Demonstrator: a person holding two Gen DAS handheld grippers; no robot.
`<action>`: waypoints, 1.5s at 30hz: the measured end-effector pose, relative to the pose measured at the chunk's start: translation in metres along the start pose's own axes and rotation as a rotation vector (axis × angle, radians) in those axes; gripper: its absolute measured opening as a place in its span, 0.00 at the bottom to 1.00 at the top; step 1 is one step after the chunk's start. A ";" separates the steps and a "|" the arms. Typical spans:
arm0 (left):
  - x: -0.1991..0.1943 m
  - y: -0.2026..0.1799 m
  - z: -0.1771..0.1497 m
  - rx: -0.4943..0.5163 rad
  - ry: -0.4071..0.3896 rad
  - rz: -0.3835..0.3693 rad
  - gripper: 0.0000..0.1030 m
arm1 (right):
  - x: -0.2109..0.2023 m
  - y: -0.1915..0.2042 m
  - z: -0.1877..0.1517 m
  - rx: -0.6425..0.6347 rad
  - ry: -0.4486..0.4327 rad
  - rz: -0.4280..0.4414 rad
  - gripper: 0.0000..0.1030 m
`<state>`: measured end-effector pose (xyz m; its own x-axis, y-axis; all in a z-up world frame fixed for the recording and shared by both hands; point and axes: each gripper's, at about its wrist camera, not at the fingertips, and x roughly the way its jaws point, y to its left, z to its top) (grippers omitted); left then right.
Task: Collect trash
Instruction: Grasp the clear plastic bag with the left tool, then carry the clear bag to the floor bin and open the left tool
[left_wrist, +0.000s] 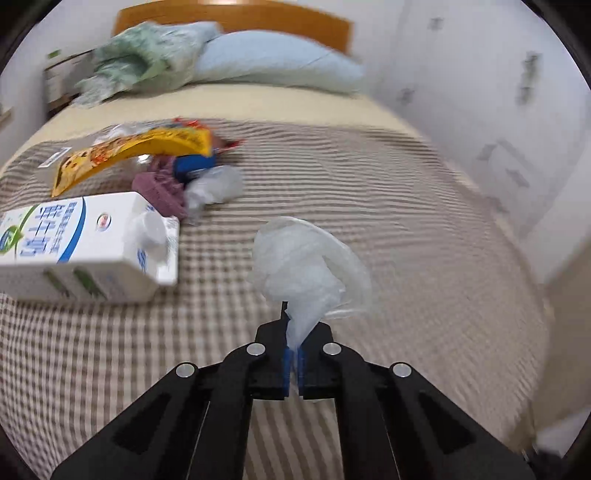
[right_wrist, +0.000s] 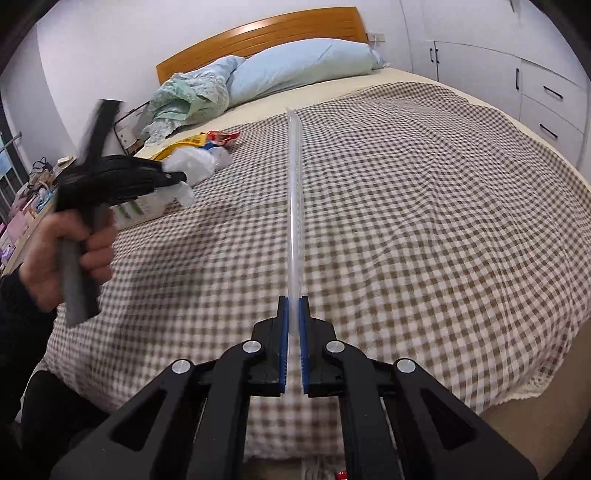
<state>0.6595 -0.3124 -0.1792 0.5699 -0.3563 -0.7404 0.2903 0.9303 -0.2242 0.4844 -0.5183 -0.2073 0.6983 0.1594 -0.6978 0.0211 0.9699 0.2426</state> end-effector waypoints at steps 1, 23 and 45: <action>-0.011 -0.004 -0.008 0.029 0.006 -0.032 0.00 | -0.005 0.003 -0.003 -0.003 0.003 0.001 0.05; -0.070 -0.162 -0.283 0.585 0.530 -0.289 0.00 | -0.136 -0.034 -0.273 0.078 0.376 -0.233 0.05; 0.065 -0.197 -0.374 0.669 0.927 -0.171 0.00 | 0.096 -0.144 -0.328 -0.008 0.703 -0.301 0.69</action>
<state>0.3517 -0.4863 -0.4202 -0.2186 -0.0144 -0.9757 0.8164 0.5450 -0.1909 0.3137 -0.5824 -0.5301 0.0431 -0.0350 -0.9985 0.1312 0.9909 -0.0291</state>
